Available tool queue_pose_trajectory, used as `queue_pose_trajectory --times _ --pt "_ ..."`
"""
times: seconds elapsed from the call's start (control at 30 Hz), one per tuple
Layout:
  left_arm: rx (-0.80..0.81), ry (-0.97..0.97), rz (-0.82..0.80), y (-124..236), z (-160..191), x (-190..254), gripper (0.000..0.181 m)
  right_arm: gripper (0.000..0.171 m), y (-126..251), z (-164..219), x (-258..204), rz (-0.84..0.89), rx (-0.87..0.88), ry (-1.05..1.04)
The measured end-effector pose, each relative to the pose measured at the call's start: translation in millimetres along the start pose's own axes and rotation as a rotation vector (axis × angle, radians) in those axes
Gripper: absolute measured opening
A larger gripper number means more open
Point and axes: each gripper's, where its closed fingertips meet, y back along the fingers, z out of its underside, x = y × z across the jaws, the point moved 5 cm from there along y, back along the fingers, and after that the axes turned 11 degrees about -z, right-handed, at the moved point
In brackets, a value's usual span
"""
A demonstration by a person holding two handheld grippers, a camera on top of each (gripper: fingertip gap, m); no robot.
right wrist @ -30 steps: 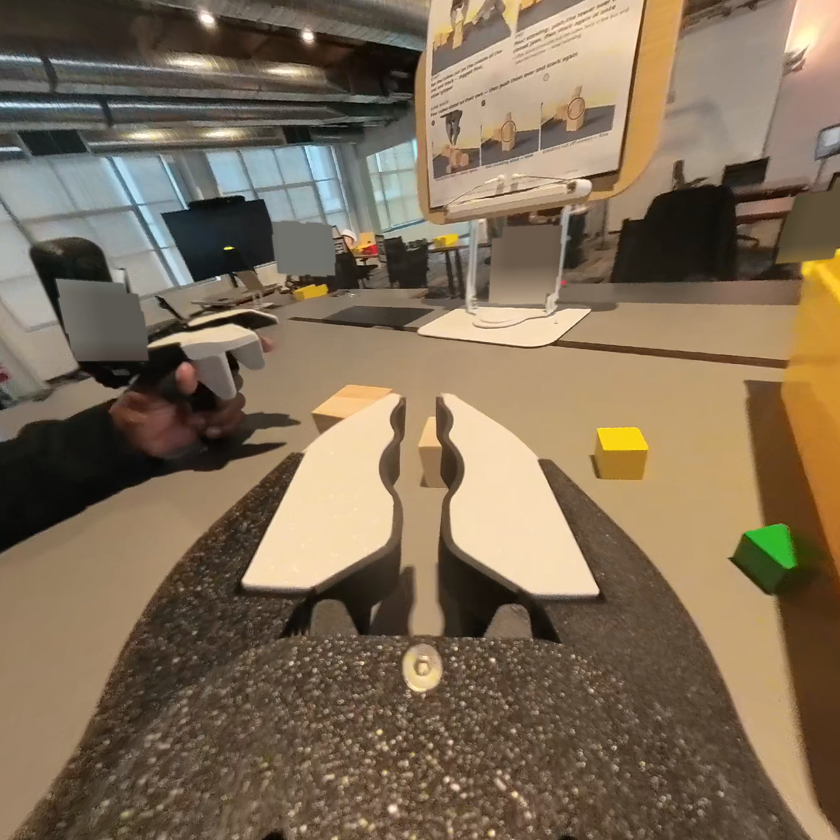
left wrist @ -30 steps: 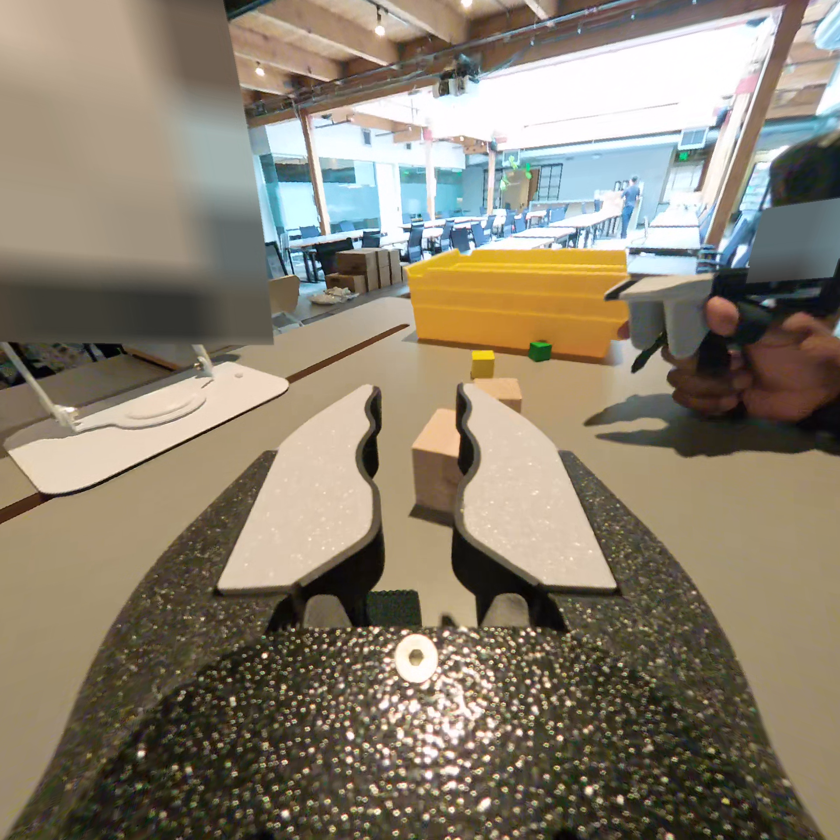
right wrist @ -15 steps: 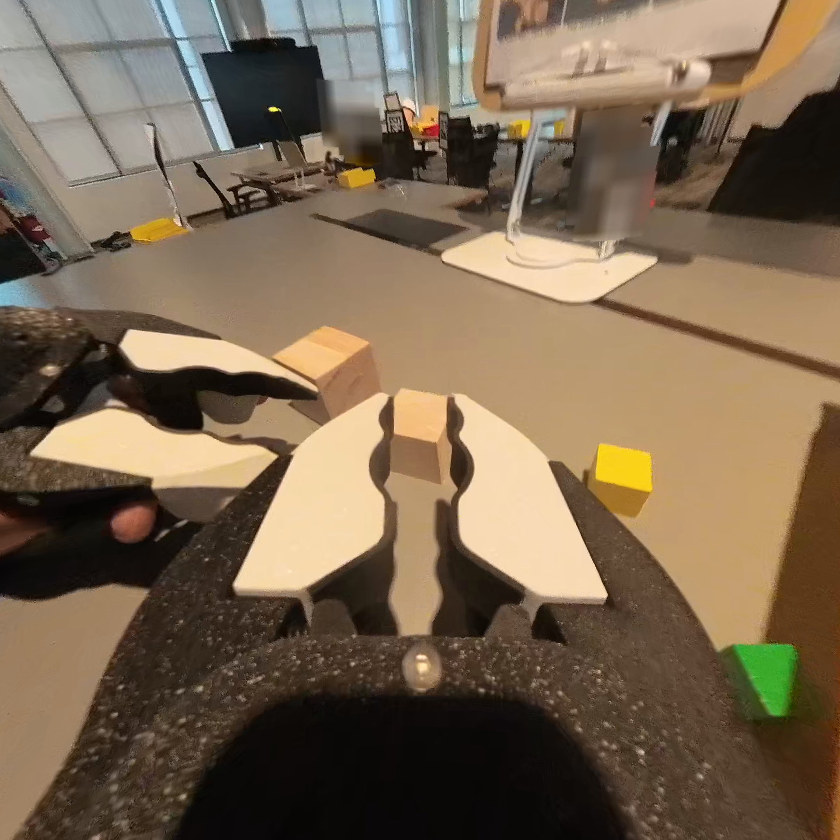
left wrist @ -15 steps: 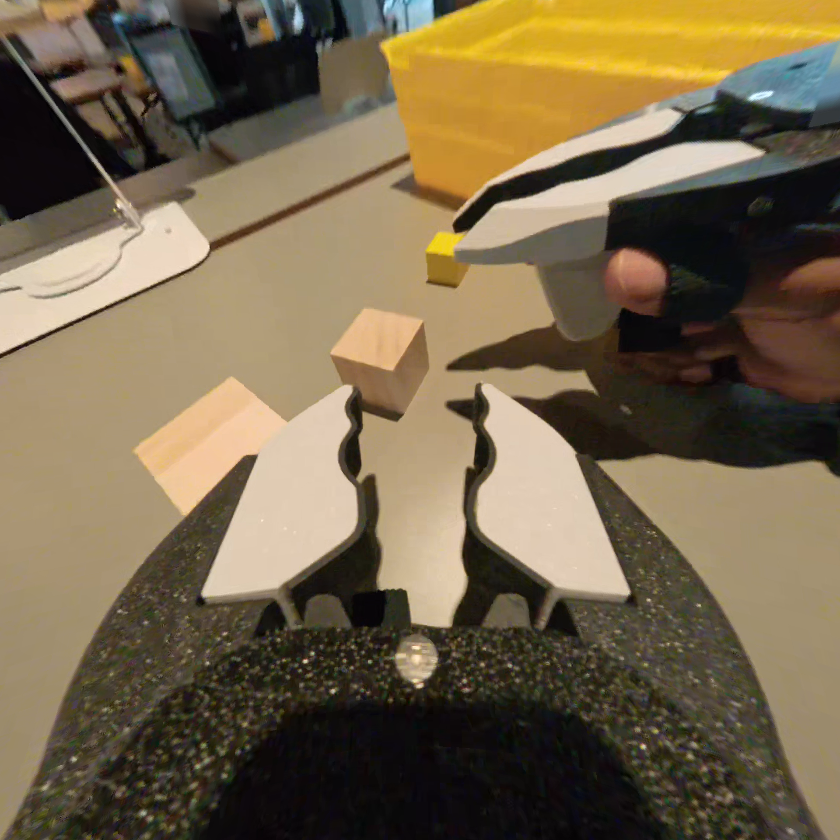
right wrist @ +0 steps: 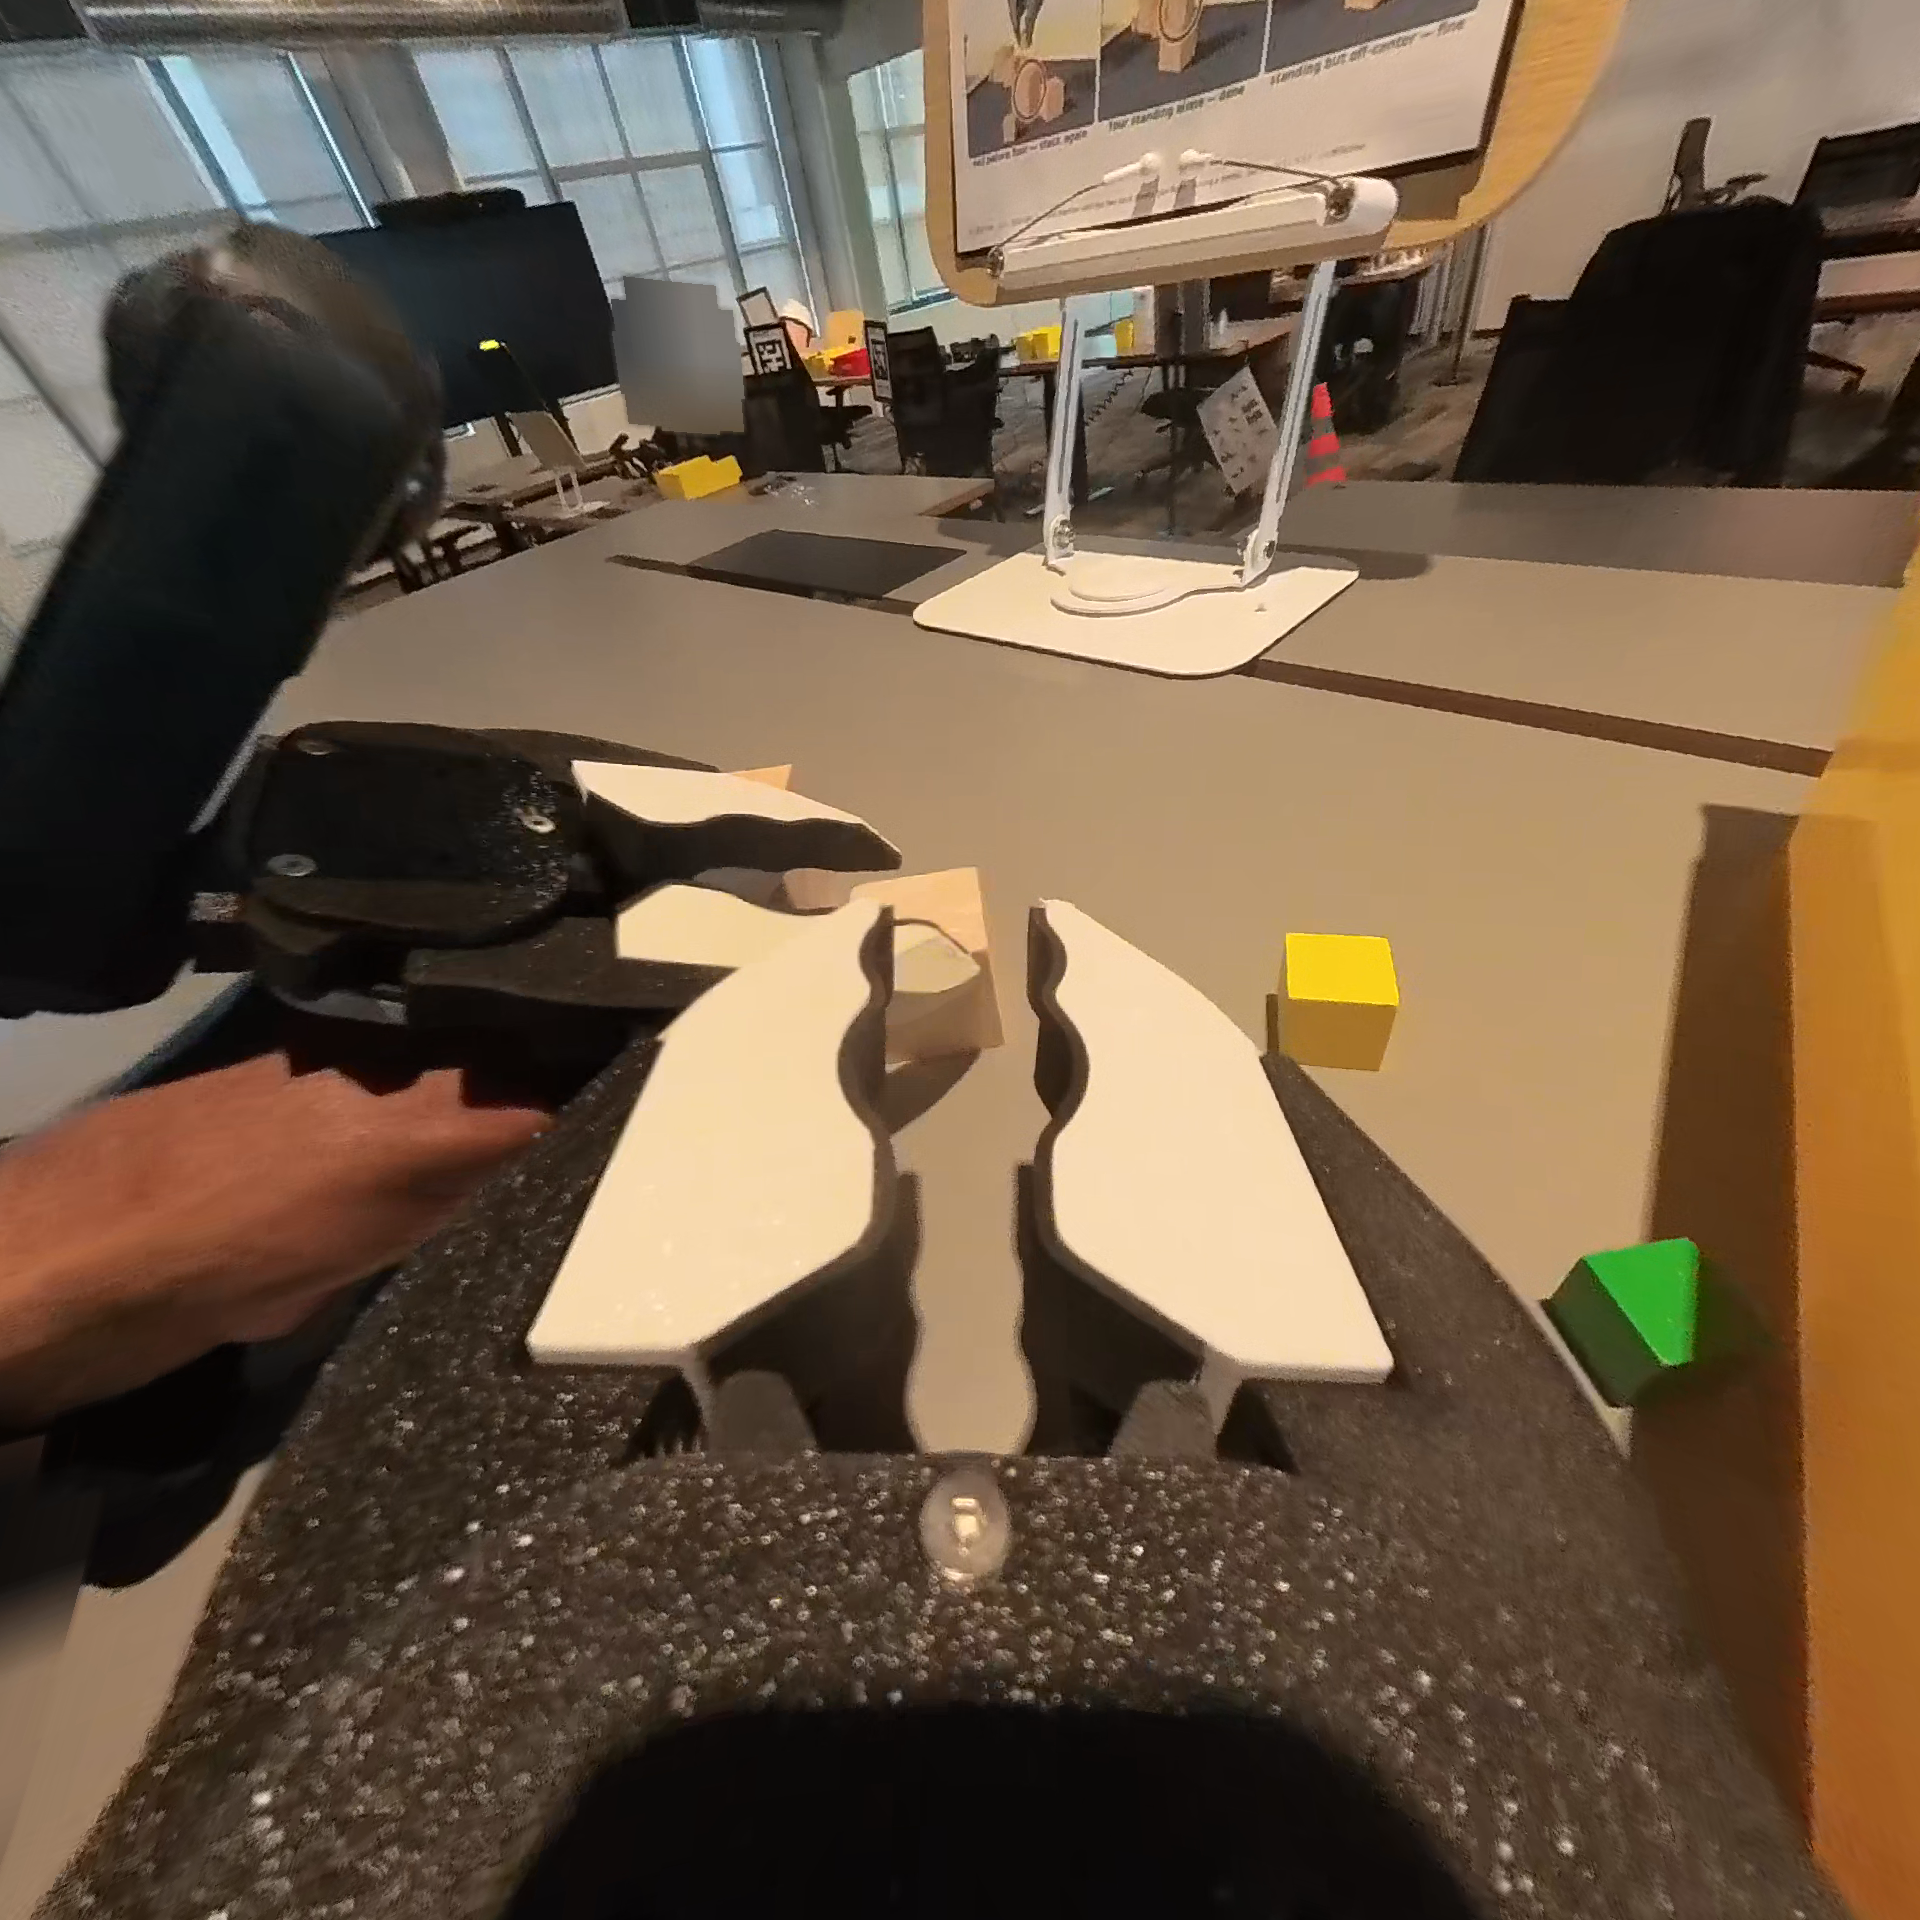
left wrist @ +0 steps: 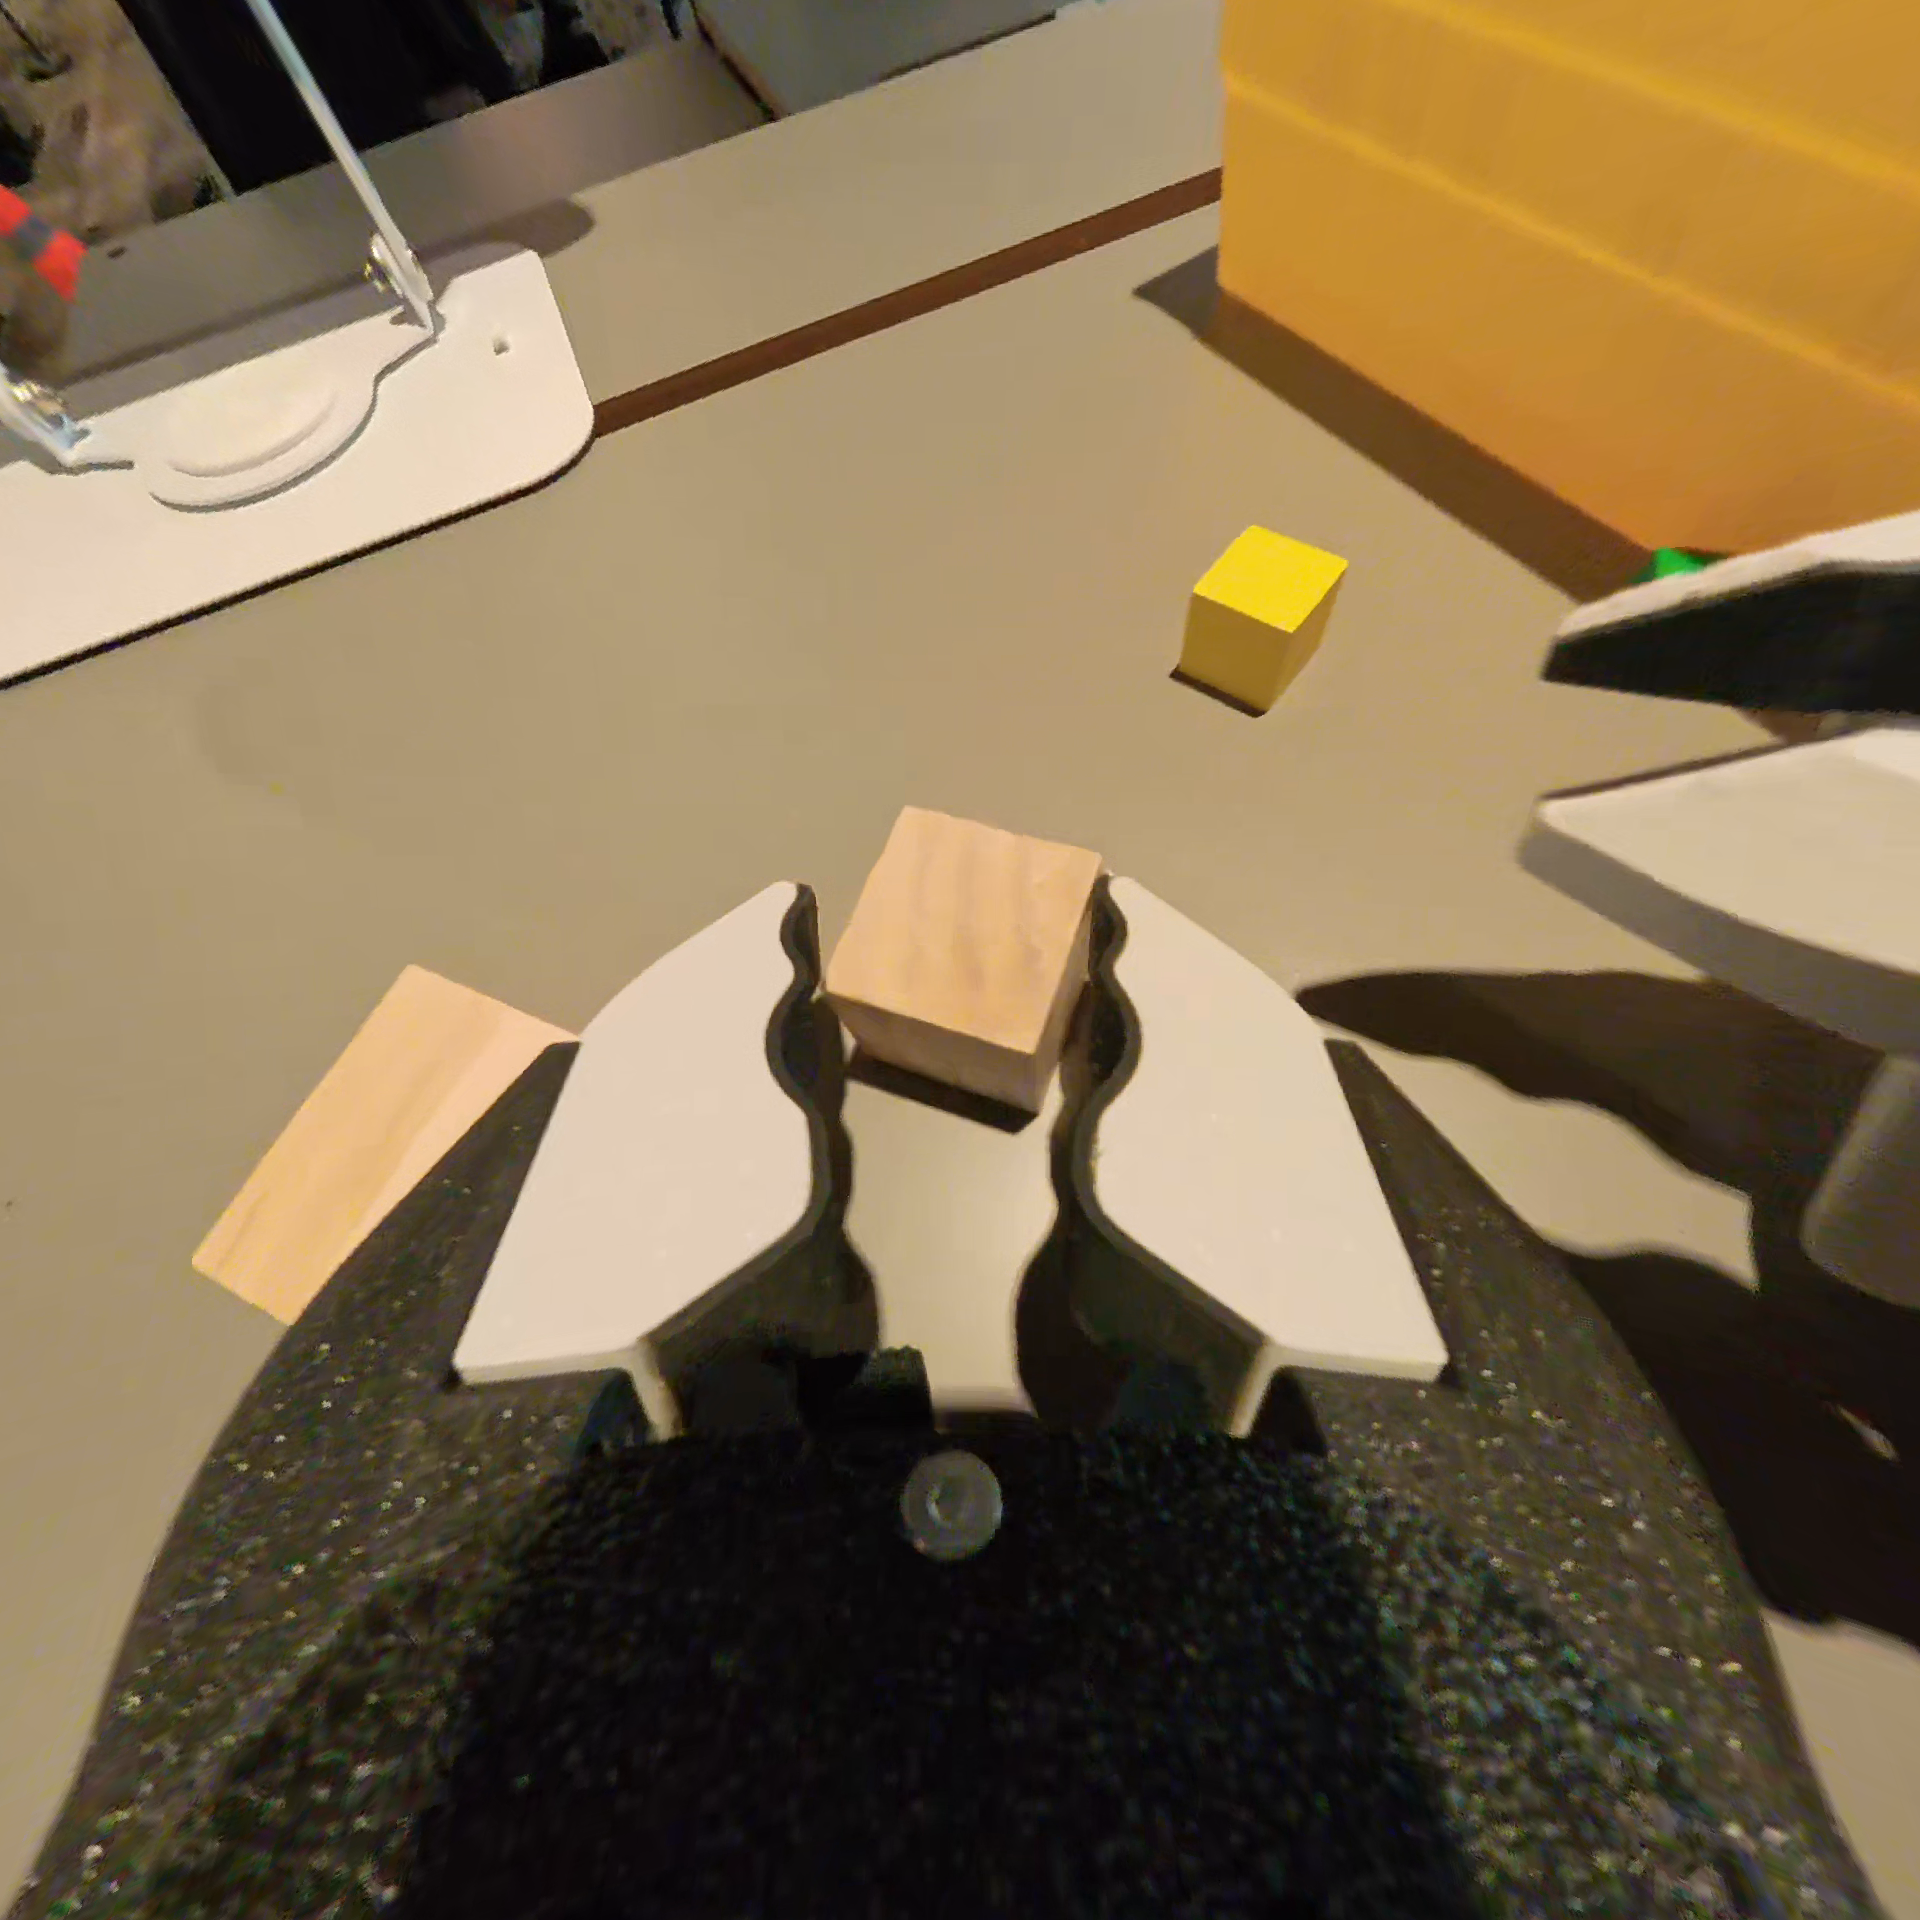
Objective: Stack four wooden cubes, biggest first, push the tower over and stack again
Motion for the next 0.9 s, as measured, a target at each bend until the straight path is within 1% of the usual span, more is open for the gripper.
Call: queue_pose_trajectory --times 0.1,0.2,0.27,0.33,0.47,0.6,0.7,0.8,0.87,0.9 --pt "-0.055 -0.012 -0.003 -7.7 1.5 2.1 0.057 0.024 2.6 -0.9 3.1 0.004 0.018 -0.030" --pt "-0.070 -0.018 -0.004 -10.6 1.4 2.5 0.057 0.024 3.9 -1.3 5.7 -0.007 0.030 -0.066" --pt "-0.096 -0.022 0.025 -12.6 3.4 4.1 0.050 0.024 4.6 -1.4 6.5 -0.014 0.035 -0.081" --pt "-0.097 -0.014 0.041 -12.4 3.5 3.9 0.049 0.024 4.8 -1.3 6.8 -0.020 0.037 -0.090" --pt "-0.064 -0.030 0.120 -4.2 4.8 9.7 0.048 0.023 4.6 -0.8 6.3 -0.020 0.035 -0.086" --pt "0.018 -0.011 0.190 17.7 6.0 9.2 0.048 0.023 3.8 -0.2 4.6 -0.017 0.030 -0.067" --pt "0.077 0.034 0.149 40.2 3.4 -14.0 0.048 0.023 2.3 0.7 2.5 -0.015 0.017 -0.047" --pt "0.164 0.112 0.035 65.6 -15.4 -53.8 0.048 0.023 -1.2 2.1 -1.1 -0.020 -0.003 -0.023" --pt "0.176 0.118 -0.036 73.6 -25.8 -76.6 0.048 0.023 -3.4 2.4 -3.4 -0.018 -0.014 -0.001" --pt "0.151 0.115 -0.042 72.3 -27.6 -83.8 0.048 0.023 -4.0 2.5 -3.8 -0.014 -0.017 0.007"
